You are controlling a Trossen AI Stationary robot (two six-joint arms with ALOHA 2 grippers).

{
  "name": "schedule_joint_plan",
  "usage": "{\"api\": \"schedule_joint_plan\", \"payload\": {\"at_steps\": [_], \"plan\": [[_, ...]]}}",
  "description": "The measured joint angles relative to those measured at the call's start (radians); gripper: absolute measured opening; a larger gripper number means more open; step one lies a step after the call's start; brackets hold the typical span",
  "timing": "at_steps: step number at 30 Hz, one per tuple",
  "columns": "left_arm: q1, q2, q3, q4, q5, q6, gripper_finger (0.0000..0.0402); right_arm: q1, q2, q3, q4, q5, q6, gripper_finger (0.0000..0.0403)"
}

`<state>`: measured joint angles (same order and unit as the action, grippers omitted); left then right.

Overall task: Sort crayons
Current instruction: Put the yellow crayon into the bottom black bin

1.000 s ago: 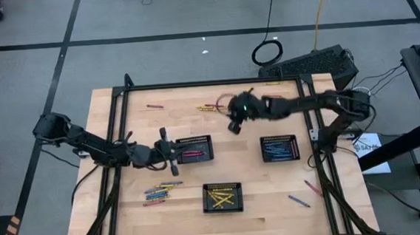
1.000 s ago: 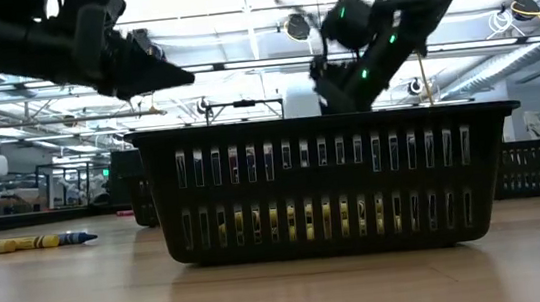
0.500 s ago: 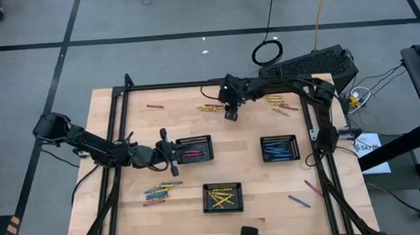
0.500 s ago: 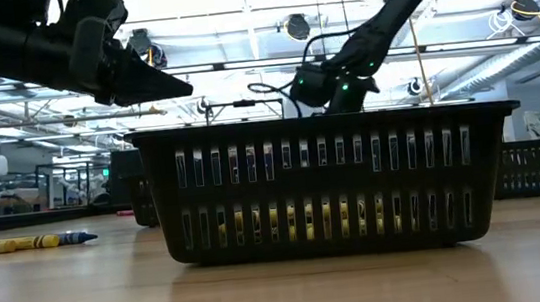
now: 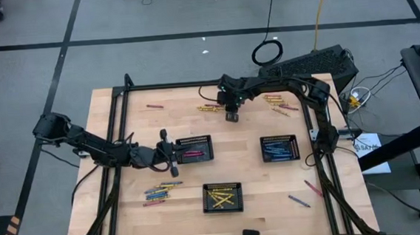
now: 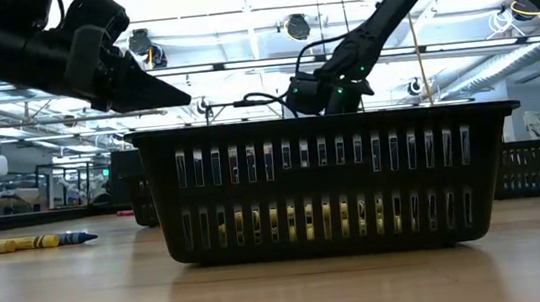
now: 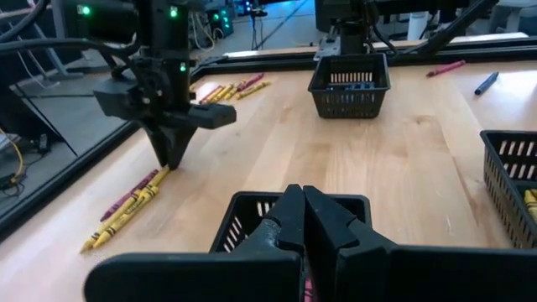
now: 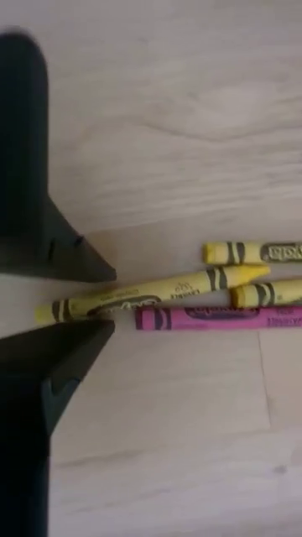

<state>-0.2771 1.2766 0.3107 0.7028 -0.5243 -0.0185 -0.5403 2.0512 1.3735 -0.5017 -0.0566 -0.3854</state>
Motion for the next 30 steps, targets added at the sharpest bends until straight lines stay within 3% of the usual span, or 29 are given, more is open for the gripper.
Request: {"api": "schedule_joint_plan", "payload": {"at_steps": [3, 10, 17, 24, 30], "plan": [[0.000, 0.000, 0.000, -0.009, 0.000, -0.003, 0.0000, 0.007, 0.002, 0.000, -0.070, 0.002, 0.024, 0.0010], [0.000, 0.000, 0.000, -0.009, 0.000, -0.003, 0.0000, 0.086, -0.043, -0.003, -0.253, 0.041, 0.165, 0.0004], [0.000, 0.000, 0.000, -0.009, 0.000, -0.004, 0.0000, 0.285, -0.186, -0.006, -0.374, 0.106, 0.343, 0.0002], [-0.036, -0.004, 0.000, -0.010, 0.001, -0.003, 0.0000, 0.564, -0.294, -0.007, -0.289, 0.098, 0.566, 0.0003], [-0.102, -0.043, 0.000, -0.017, -0.004, 0.006, 0.0000, 0.775, -0.273, -0.006, -0.089, -0.014, 0.712, 0.0003]]}}
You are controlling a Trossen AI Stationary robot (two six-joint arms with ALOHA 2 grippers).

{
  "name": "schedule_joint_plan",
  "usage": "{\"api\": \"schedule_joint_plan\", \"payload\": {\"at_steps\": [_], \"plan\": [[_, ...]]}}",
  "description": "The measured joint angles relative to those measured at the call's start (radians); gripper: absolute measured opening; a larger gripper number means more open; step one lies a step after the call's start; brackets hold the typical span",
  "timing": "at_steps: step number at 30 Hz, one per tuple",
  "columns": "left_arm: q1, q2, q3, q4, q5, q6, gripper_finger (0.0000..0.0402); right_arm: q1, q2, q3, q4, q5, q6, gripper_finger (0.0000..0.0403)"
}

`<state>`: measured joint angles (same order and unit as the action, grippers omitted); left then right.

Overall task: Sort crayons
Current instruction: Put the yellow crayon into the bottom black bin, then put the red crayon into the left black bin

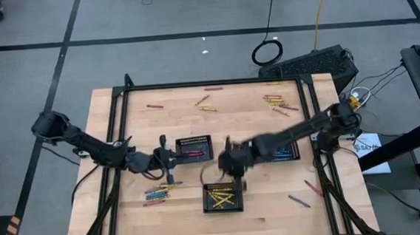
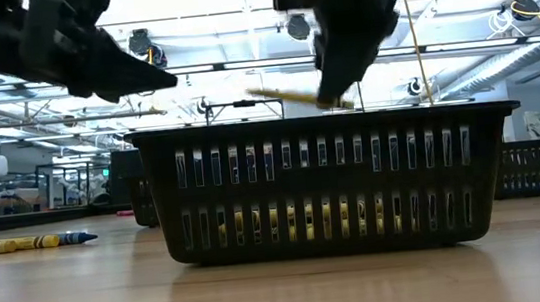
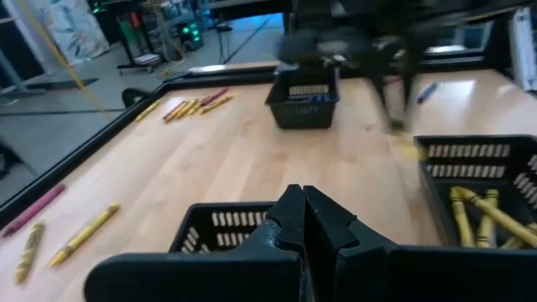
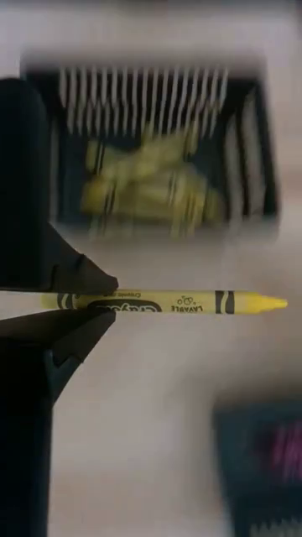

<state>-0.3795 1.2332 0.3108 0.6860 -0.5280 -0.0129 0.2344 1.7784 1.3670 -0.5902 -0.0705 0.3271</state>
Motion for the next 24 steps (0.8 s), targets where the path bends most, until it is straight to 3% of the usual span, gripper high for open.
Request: {"api": "schedule_joint_plan", "payload": {"at_steps": [4, 11, 20, 24], "plan": [[-0.015, -0.018, 0.000, -0.023, -0.012, 0.010, 0.0000, 0.093, 0.047, 0.000, 0.114, -0.039, 0.046, 0.0004], [-0.021, -0.021, 0.000, -0.023, -0.026, -0.007, 0.0000, 0.162, 0.097, 0.000, 0.160, -0.037, 0.117, 0.0012], [-0.021, -0.021, 0.000, -0.037, -0.027, -0.008, 0.0000, 0.164, 0.099, 0.000, 0.160, -0.035, 0.147, 0.0098], [-0.021, -0.021, 0.000, -0.041, -0.027, -0.008, 0.0000, 0.152, 0.082, 0.000, 0.149, -0.089, 0.099, 0.0123]]}}
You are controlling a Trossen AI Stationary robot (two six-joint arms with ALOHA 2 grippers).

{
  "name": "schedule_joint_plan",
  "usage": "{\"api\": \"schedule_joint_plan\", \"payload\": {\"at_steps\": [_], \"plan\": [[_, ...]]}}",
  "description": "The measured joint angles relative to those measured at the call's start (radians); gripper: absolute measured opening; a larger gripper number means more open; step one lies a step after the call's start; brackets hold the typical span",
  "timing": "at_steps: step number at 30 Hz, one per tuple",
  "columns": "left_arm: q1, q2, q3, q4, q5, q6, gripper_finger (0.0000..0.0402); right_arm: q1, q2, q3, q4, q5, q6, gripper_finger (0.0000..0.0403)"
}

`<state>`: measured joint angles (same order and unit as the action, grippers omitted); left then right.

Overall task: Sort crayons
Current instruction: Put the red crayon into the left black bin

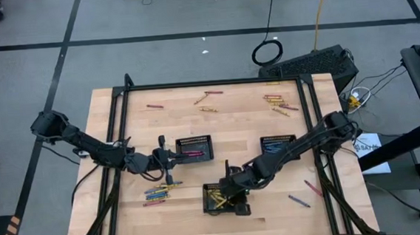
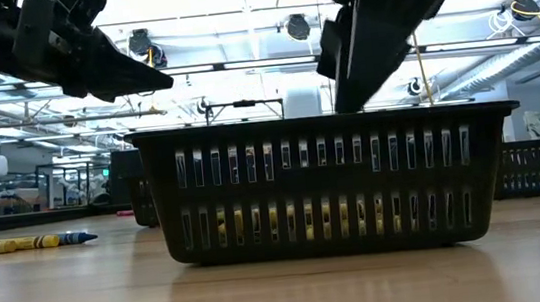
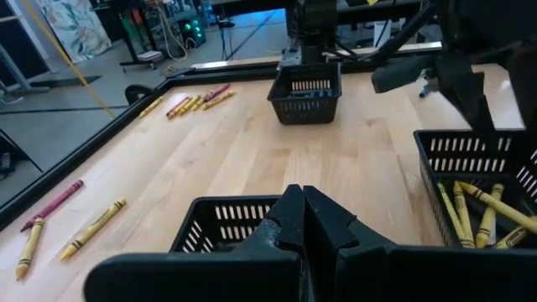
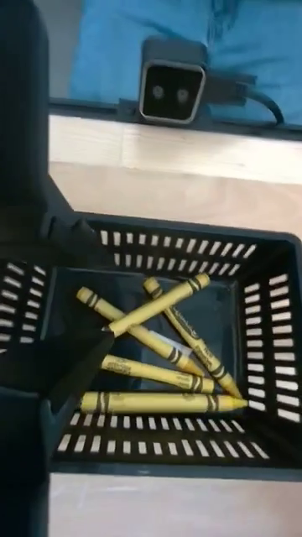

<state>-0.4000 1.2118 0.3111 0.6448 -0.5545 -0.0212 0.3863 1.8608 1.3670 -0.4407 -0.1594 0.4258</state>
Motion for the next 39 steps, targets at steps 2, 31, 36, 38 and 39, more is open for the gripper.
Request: {"api": "schedule_joint_plan", "payload": {"at_steps": [2, 31, 36, 38, 39], "plan": [[0.000, 0.000, 0.000, 0.000, 0.000, 0.000, 0.0000, -0.006, -0.024, 0.000, -0.013, -0.030, -0.035, 0.0127], [0.000, 0.001, 0.000, 0.000, 0.000, 0.000, 0.0000, -0.705, -0.697, -0.124, -1.002, 0.662, -0.049, 0.0110], [0.000, 0.001, 0.000, 0.000, 0.000, 0.001, 0.0000, -0.897, -0.700, -0.269, -0.829, 0.505, -0.310, 0.0109], [0.000, 0.001, 0.000, 0.000, 0.000, 0.001, 0.0000, -0.953, -0.681, -0.339, -0.719, 0.457, -0.410, 0.0109], [0.000, 0.001, 0.000, 0.000, 0.000, 0.001, 0.0000, -0.979, -0.668, -0.369, -0.662, 0.439, -0.453, 0.0109]]}}
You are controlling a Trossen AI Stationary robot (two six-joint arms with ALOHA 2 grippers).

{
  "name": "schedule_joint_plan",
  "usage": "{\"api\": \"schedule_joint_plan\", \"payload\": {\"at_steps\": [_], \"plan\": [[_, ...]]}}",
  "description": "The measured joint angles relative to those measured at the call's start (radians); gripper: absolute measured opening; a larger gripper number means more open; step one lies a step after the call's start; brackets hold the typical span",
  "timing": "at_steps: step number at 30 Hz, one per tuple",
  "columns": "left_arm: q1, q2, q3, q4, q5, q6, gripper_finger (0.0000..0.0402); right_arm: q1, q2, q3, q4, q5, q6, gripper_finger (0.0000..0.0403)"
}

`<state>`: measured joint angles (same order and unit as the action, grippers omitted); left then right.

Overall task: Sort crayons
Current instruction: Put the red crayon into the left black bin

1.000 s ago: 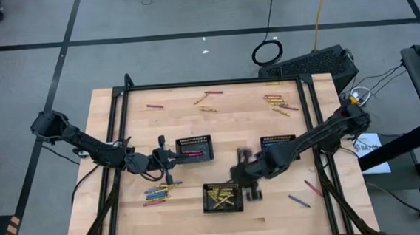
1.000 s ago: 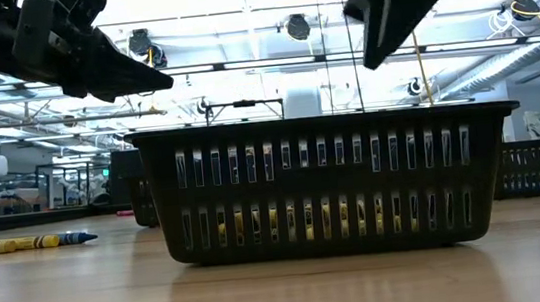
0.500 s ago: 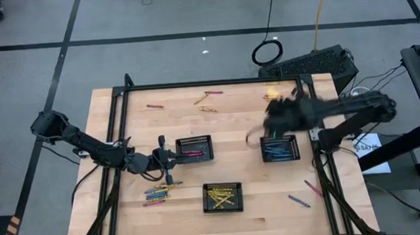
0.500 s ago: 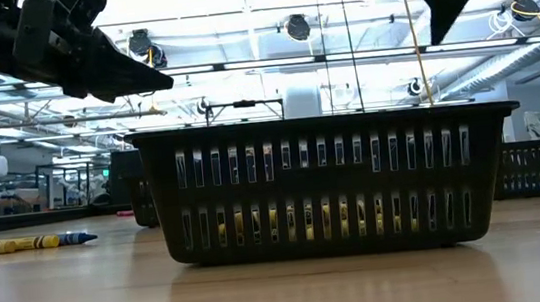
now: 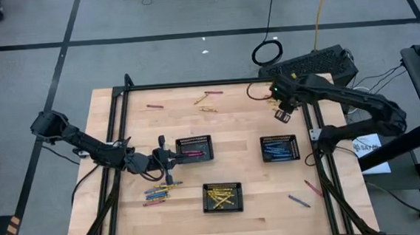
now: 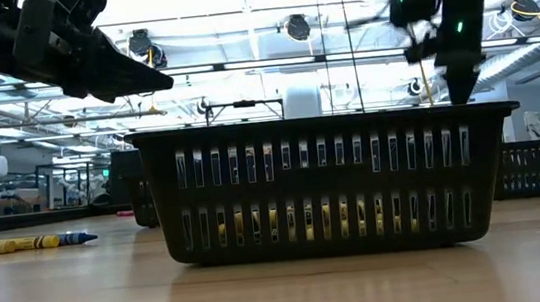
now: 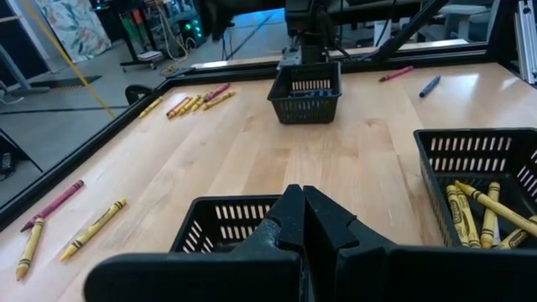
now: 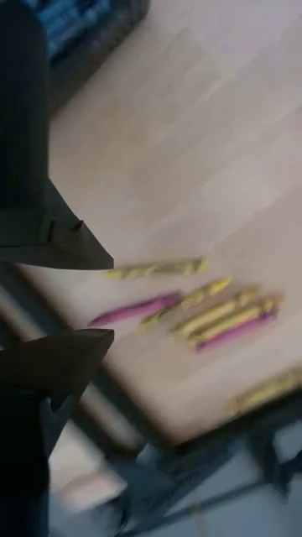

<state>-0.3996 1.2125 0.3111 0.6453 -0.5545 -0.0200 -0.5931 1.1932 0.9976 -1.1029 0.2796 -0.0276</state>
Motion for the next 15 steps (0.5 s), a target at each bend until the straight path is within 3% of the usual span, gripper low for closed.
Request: {"api": "schedule_joint_plan", "payload": {"at_steps": [7, 12, 15], "plan": [[0.000, 0.000, 0.000, 0.000, 0.000, 0.000, 0.0000, -0.180, 0.151, -0.078, 0.283, -0.004, -0.097, 0.0109], [0.000, 0.000, 0.000, 0.000, 0.000, 0.000, 0.0000, -0.309, 0.260, -0.077, 0.411, -0.127, -0.083, 0.0109], [0.000, 0.000, 0.000, 0.000, 0.000, -0.001, 0.0000, -0.378, 0.319, -0.076, 0.432, -0.138, -0.021, 0.0109]]}}
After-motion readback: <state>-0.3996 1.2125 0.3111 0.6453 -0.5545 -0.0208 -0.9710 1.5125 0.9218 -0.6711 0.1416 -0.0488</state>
